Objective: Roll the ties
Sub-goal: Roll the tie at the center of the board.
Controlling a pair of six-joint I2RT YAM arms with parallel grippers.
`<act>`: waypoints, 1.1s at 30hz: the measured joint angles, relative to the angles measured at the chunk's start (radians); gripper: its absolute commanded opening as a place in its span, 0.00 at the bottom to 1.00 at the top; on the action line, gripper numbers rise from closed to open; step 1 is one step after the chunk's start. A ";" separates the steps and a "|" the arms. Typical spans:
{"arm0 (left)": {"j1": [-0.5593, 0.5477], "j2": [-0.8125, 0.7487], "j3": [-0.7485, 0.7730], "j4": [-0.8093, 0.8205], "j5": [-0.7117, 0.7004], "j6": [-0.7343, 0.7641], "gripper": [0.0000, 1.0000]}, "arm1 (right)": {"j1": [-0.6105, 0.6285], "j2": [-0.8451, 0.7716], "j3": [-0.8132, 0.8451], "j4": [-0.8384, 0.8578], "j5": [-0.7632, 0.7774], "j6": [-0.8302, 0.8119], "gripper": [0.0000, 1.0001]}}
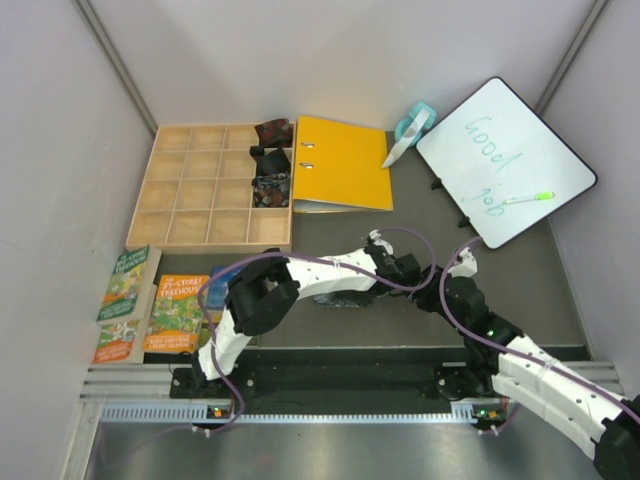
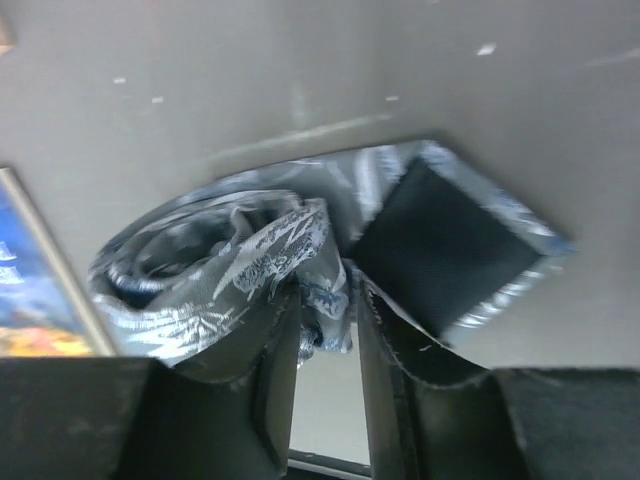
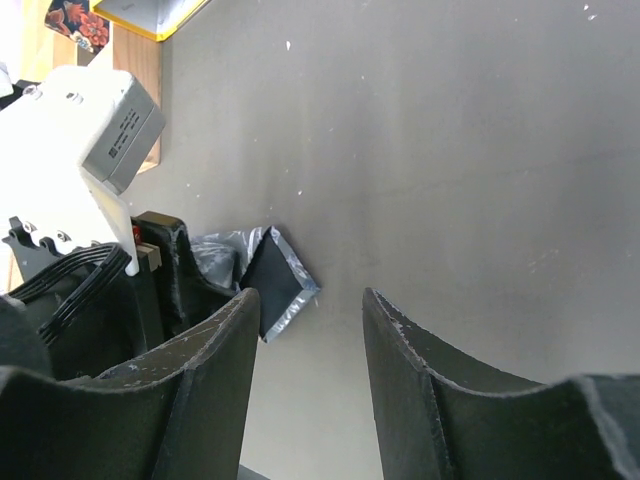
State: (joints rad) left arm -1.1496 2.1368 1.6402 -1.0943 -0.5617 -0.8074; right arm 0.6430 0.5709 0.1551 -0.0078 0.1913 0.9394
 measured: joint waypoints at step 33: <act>0.236 -0.647 -0.414 0.188 0.187 0.033 0.59 | 0.000 0.087 0.000 0.114 -0.100 -0.056 0.42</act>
State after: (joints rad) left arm -0.9138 1.4899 1.2266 -0.9066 -0.3748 -0.7746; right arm 0.6430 0.6582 0.1551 0.1066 0.0914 0.8829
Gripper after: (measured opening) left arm 0.591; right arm 0.440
